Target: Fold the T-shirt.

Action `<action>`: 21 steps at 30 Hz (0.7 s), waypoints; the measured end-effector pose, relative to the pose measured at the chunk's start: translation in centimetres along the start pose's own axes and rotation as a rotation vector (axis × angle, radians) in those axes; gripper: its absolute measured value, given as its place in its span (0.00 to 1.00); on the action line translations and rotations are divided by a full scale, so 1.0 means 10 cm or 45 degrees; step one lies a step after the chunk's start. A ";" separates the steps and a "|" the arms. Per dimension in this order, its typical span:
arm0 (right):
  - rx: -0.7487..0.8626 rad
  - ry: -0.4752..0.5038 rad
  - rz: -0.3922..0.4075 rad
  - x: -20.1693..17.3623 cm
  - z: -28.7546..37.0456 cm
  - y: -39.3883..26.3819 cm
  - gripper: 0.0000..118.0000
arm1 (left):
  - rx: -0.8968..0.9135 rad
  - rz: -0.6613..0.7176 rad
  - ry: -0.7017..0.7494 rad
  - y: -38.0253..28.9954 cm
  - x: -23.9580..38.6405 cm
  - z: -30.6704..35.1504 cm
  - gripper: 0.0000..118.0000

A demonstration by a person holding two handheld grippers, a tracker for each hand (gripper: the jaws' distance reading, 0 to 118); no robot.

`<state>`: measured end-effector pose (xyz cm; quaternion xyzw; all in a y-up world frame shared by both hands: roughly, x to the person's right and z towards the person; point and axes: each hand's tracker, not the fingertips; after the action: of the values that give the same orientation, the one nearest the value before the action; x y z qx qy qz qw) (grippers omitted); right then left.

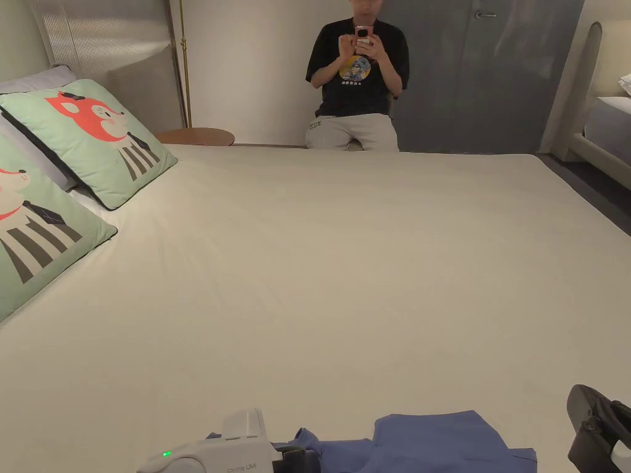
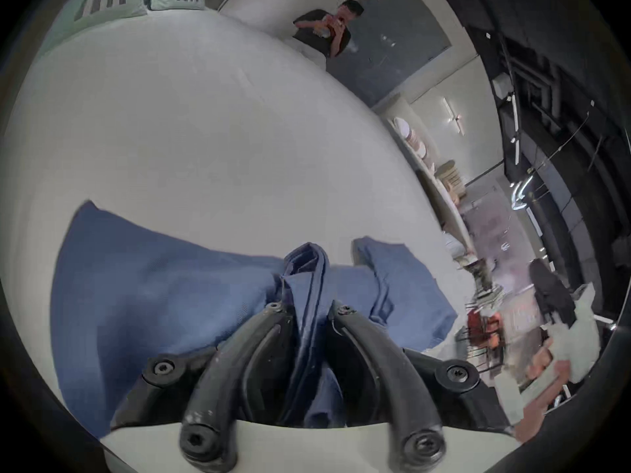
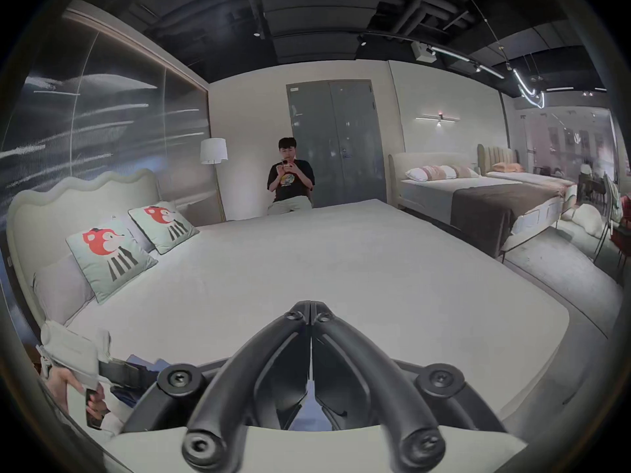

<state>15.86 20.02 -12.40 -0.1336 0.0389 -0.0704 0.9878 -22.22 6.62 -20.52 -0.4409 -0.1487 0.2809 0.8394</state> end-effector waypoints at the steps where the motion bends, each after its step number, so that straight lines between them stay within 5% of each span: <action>1: -0.002 -0.003 -0.001 0.01 0.01 -0.01 0.00 | 0.028 -0.008 0.050 -0.02 0.02 -0.02 0.11; 3: -0.005 -0.011 -0.010 0.04 0.04 -0.02 0.00 | 0.073 0.043 -0.023 0.00 0.00 0.04 0.29; 6: -0.007 -0.019 -0.026 0.08 0.04 -0.04 0.00 | 0.150 0.087 -0.188 0.05 0.04 0.20 0.84; 7: -0.008 -0.020 -0.036 0.08 0.04 -0.05 0.00 | 0.212 0.052 -0.202 0.06 0.06 0.28 0.94; 11: -0.011 -0.011 -0.055 0.09 0.04 -0.07 0.00 | 0.454 -0.051 -0.091 0.04 0.13 0.62 0.93; 12: -0.011 -0.007 -0.058 0.08 0.04 -0.08 0.00 | 0.484 -0.075 -0.001 0.03 0.09 0.65 0.90; 13: -0.014 -0.001 -0.058 0.08 0.03 -0.09 0.00 | 0.514 -0.119 0.099 0.00 0.08 0.65 0.76; 14: -0.014 0.001 -0.059 0.08 0.03 -0.09 0.00 | 0.543 -0.192 0.210 -0.05 0.09 0.65 0.49; 15: -0.016 0.005 -0.060 0.07 0.03 -0.10 0.00 | 0.562 -0.282 0.313 -0.11 0.11 0.62 0.02; 17: -0.022 0.015 -0.064 0.06 0.02 -0.10 0.00 | 0.524 -0.431 0.529 -0.27 0.24 0.47 0.00; 21: -0.027 0.026 -0.076 0.05 0.01 -0.10 0.00 | 0.400 -0.541 0.427 -0.50 0.38 0.28 0.00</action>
<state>16.26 19.01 -12.02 -0.1444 0.0458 -0.1006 0.9833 -18.86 8.45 -14.84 -0.3051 -0.0519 0.0420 0.9500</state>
